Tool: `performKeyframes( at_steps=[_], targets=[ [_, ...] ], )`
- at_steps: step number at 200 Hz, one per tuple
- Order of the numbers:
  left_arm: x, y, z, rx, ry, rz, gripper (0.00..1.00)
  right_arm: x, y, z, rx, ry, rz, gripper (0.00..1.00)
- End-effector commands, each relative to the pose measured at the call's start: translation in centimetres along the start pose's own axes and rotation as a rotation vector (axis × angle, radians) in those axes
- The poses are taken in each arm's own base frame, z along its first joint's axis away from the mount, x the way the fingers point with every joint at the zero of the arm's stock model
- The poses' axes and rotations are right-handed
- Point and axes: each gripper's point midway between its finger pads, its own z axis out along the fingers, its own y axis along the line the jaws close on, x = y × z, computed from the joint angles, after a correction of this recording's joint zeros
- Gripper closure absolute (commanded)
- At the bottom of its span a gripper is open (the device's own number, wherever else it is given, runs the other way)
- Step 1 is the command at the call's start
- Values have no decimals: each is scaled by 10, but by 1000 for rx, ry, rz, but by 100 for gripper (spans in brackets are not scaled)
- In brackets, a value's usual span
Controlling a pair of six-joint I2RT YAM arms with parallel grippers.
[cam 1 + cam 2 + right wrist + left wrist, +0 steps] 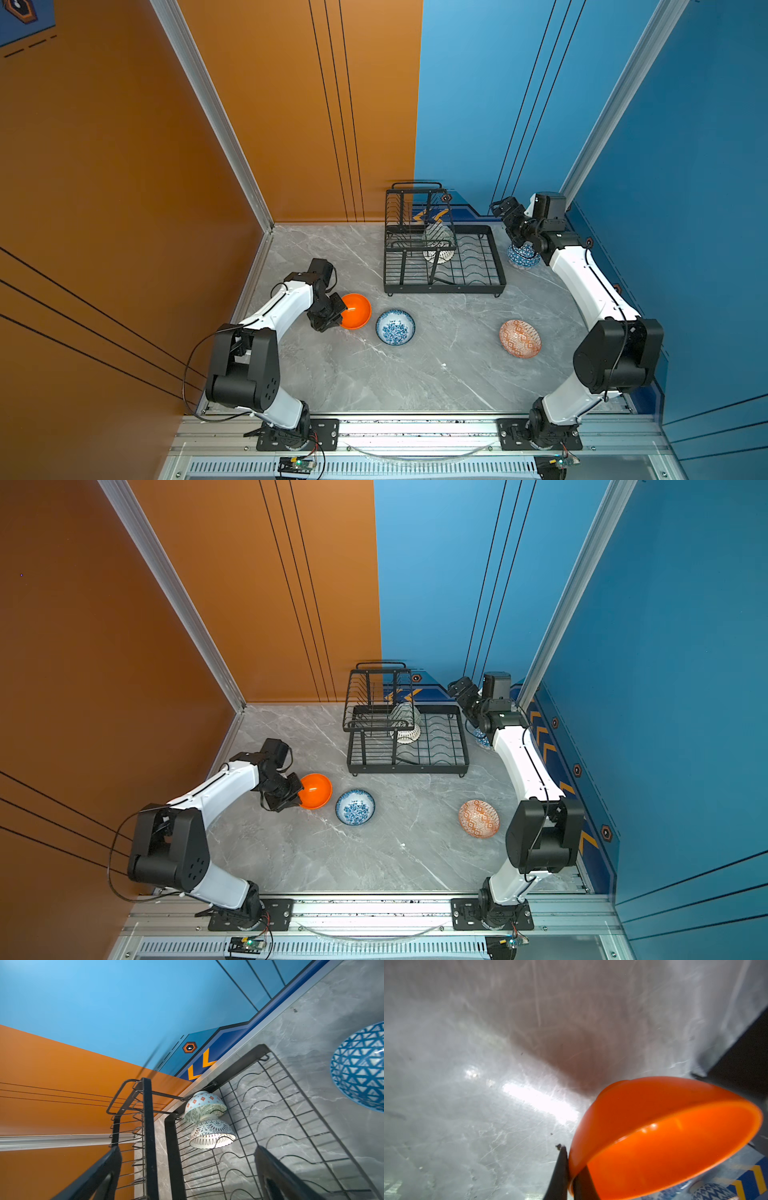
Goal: Load the bowls into the dish rack
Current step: 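Lift the orange bowl high with the left gripper while the right arm rises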
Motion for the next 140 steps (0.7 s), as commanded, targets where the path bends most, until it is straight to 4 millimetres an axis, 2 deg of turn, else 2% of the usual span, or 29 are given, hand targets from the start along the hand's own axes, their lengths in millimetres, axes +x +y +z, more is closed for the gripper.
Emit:
performKeyframes(
  at_steps=[1, 26, 52, 55, 63, 105, 140],
  targets=[
    [-55, -42, -58, 140, -252, -16, 100, -2, 27, -4, -54, 9, -13, 0],
    [-103, -75, -112, 250, -479, -38, 100, -3, 58, -6, -112, 4, -18, 0],
    [-143, -100, -162, 360, -705, -66, 100, 4, 90, -3, -166, 24, 3, 0],
    [-147, -102, -167, 370, -727, -68, 100, 1, 101, -7, -188, 18, 6, 0],
    [-156, -108, -181, 397, -791, -70, 100, 4, 112, -6, -212, 29, 25, 0],
    [-192, -137, -250, 532, -1126, -20, 100, 30, 178, -6, -338, 107, 122, 0],
    [-201, -179, -273, 616, -1227, 105, 100, 56, 234, -4, -469, 198, 194, 0]
  ],
)
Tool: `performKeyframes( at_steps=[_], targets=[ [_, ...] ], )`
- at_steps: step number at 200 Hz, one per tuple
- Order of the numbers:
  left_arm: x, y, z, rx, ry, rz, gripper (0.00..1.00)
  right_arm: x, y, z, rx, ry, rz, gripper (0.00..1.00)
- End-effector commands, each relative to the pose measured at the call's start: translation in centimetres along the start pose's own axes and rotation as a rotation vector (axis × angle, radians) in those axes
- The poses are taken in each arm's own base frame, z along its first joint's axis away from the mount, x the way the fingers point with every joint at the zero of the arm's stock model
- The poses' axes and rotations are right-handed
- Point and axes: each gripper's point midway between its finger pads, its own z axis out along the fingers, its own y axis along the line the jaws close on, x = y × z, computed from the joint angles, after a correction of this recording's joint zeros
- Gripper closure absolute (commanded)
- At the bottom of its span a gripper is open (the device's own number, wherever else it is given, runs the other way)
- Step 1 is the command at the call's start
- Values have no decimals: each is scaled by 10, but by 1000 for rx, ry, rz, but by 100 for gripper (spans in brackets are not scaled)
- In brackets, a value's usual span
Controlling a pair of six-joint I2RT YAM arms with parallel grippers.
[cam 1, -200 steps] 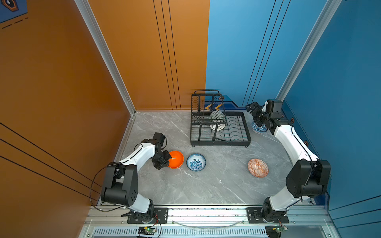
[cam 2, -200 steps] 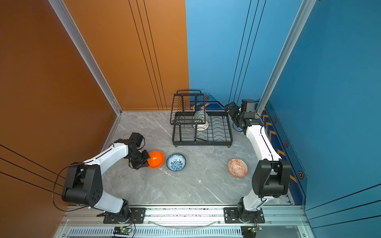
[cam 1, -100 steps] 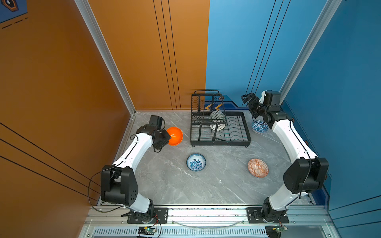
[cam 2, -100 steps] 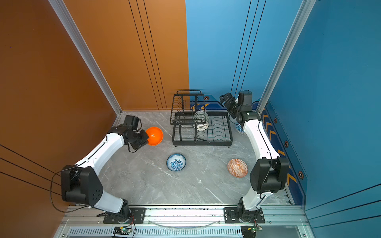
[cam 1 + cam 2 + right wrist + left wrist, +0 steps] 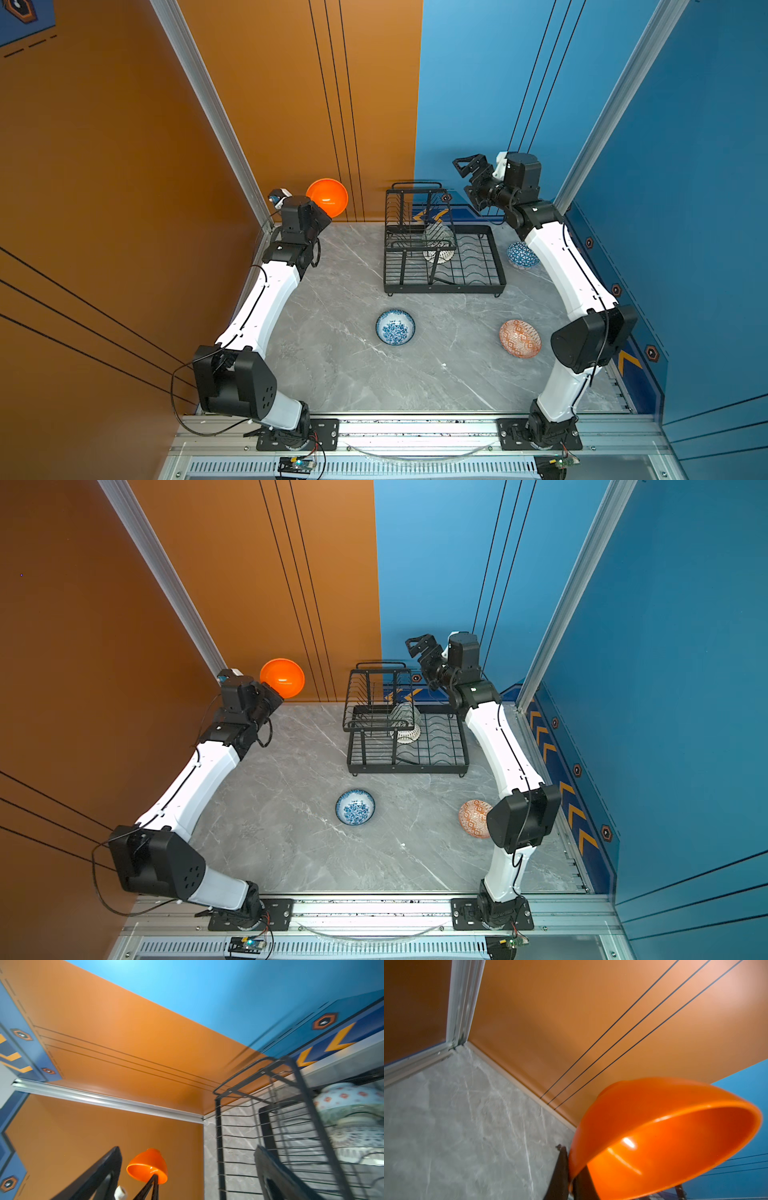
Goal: Load the bowls into the dish rack
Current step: 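Lift the orange bowl high with the left gripper while the right arm rises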
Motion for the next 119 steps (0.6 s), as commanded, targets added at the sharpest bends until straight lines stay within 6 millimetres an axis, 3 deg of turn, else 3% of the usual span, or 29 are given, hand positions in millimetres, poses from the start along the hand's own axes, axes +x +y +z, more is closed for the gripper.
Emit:
performKeyframes(
  at_steps=[1, 32, 57, 119],
  targets=[
    [-39, -50, 4, 147, -178, 66, 100, 19, 32, 12, -93, 67, 100, 0],
    [-36, -90, -2, 222, -242, 186, 100, 37, 69, 27, -209, 123, 166, 0],
    [-27, -108, -4, 247, -269, 237, 100, 44, 93, 30, -306, 158, 245, 0],
    [-14, -136, 7, 258, -319, 310, 100, 63, 111, 31, -364, 210, 322, 0]
  ],
)
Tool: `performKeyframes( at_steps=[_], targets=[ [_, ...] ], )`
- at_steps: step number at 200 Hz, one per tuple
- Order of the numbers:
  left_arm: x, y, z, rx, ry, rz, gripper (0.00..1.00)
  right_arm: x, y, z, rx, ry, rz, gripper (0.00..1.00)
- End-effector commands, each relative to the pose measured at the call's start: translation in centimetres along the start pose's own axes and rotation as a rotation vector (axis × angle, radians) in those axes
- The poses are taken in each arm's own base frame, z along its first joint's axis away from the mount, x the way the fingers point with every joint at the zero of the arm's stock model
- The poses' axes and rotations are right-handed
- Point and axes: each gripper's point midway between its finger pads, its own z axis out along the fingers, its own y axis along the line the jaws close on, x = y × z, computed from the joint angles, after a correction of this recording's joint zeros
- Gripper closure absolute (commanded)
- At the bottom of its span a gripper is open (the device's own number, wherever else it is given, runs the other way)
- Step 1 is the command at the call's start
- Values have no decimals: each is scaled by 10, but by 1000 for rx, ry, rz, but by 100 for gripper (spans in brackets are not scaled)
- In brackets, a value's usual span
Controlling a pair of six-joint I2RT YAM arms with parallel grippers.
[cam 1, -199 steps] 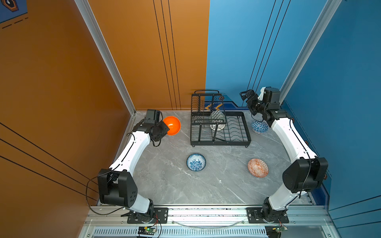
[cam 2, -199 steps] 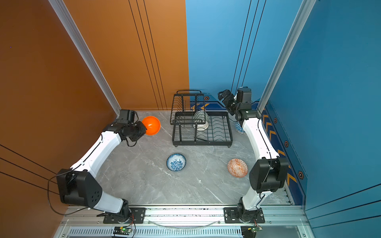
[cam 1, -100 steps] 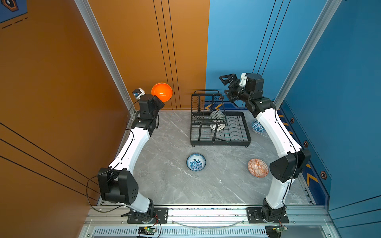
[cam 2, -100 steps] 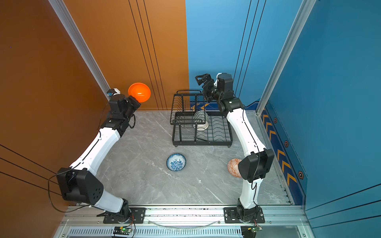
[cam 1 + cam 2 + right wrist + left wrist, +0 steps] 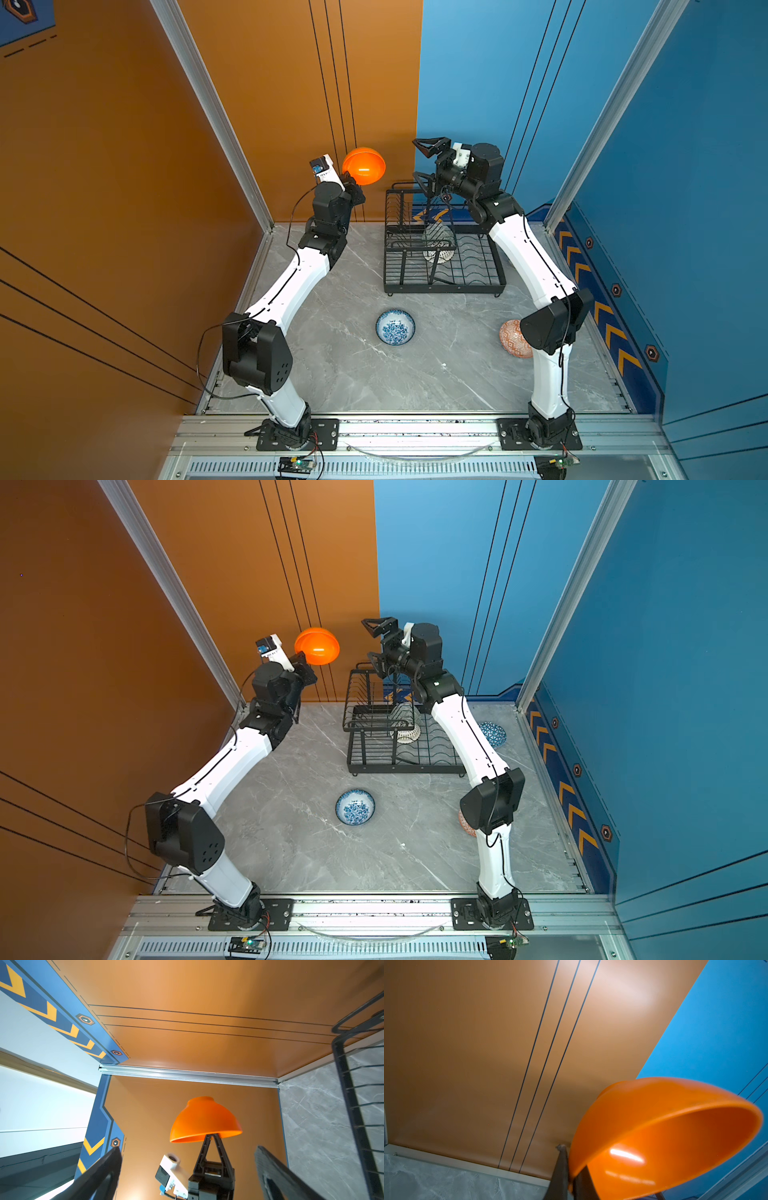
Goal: Load the bowls into the dish rack
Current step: 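Lift the orange bowl high with the left gripper while the right arm rises, then grasp the orange bowl rim with the right gripper beside the left gripper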
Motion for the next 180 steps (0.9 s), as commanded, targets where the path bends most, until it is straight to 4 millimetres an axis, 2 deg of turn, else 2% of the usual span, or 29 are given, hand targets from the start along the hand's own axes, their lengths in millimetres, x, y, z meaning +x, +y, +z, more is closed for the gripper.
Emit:
performKeyframes(
  at_steps=[1, 34, 36, 40, 65, 114, 154, 180],
  targets=[
    [-28, -14, 3, 1, -115, 35, 100, 14, 30, 0, -97, 41, 31, 0],
    [-22, -36, 7, 36, -134, 83, 100, 22, 39, 3, -139, 57, 73, 0],
    [-21, -37, 7, 38, -133, 85, 100, 20, 27, 10, -123, 57, 84, 0],
    [-21, -40, 7, 43, -134, 88, 100, 19, 23, 13, -121, 57, 95, 0],
    [-14, -53, 5, 54, -138, 97, 100, 18, 20, 19, -139, 52, 140, 3],
    [-3, -68, 0, 49, -140, 102, 100, 16, 12, 28, -148, 38, 183, 22],
    [3, -76, -7, 36, -143, 118, 100, 11, 9, 29, -150, 18, 186, 30],
    [6, -81, -11, 31, -141, 132, 100, 5, 8, 29, -148, -3, 187, 42]
  ],
)
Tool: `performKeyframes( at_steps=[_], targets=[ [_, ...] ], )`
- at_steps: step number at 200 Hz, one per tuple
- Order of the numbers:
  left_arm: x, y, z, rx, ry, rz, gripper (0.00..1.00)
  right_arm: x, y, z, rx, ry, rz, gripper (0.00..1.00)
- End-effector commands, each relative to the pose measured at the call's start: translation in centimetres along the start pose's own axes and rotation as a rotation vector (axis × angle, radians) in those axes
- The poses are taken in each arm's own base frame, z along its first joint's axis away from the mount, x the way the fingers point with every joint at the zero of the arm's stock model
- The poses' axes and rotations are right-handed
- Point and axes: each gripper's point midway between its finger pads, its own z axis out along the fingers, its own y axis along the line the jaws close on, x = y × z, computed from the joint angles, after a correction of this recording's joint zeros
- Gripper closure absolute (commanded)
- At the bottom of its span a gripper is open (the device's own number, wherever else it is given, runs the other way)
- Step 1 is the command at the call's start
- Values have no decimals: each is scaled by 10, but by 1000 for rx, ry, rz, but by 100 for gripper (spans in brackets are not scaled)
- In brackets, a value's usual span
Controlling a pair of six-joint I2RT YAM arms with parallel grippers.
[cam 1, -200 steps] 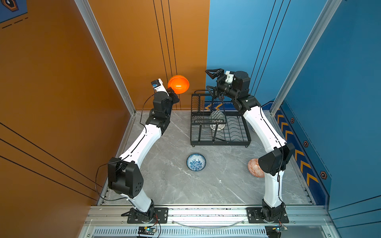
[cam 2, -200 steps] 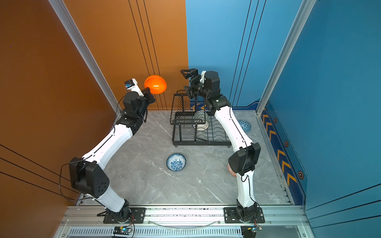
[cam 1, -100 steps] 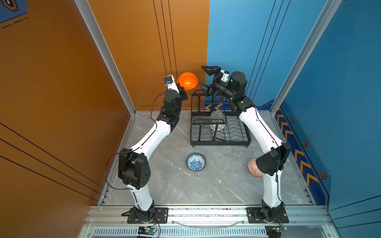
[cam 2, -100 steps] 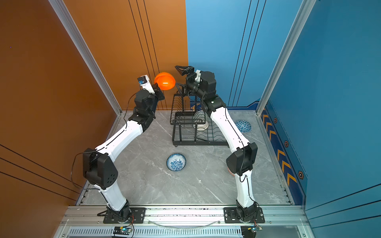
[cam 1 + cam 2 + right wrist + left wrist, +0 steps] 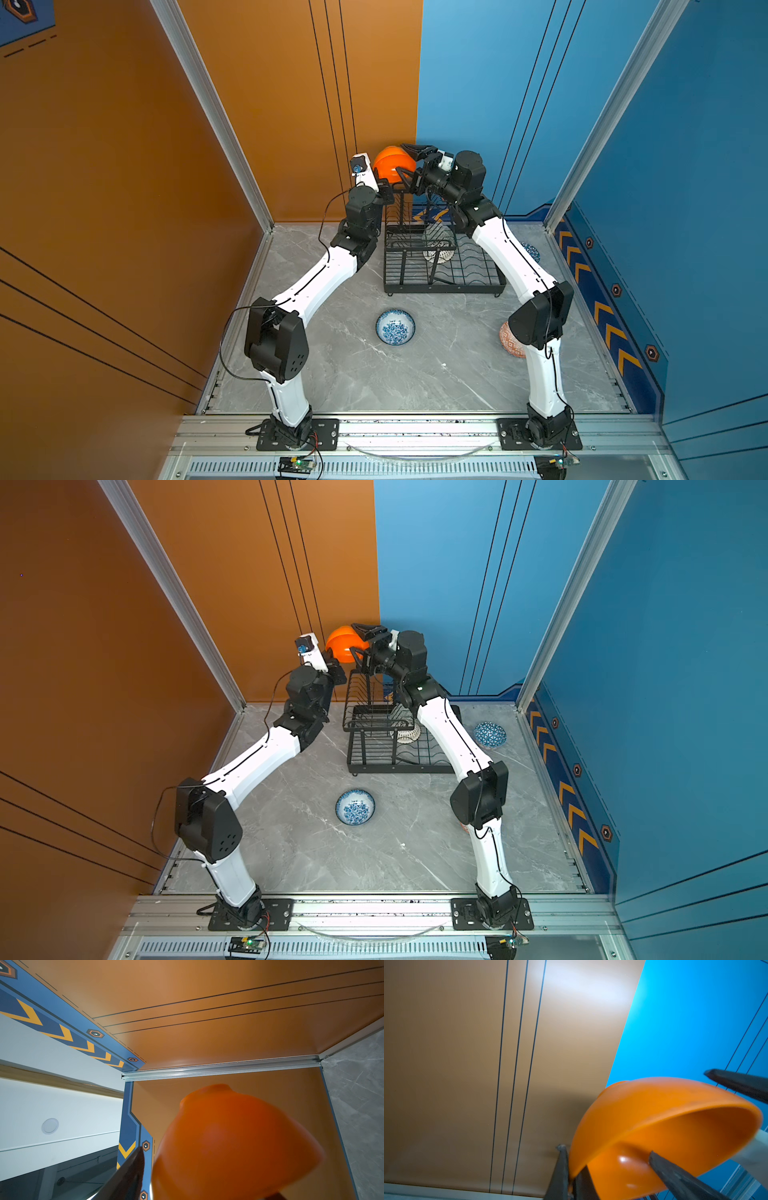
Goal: Load the bowls into the dish rack
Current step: 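Grasp the orange bowl rim with the right gripper beside the left gripper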
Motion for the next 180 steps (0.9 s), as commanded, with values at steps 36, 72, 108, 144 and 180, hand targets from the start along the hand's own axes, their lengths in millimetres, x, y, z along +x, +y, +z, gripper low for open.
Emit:
performKeyframes(
  at_steps=[36, 72, 108, 144, 180],
  targets=[
    [-16, -13, -13, -22, -65, 19, 100, -10, 20, -3, -62, -43, -16, 58],
    [-12, -17, -17, -23, -57, 42, 100, -15, 19, -4, -55, -51, -16, 78],
    [-11, -22, -23, -22, -56, 66, 100, -15, 18, -5, -47, -51, -19, 87],
    [-14, -20, -27, -38, -60, 85, 100, -14, 17, -6, -35, -46, -29, 95],
    [-18, -18, -28, -48, -65, 83, 90, -10, 16, -6, -25, -28, -42, 100]
  ],
)
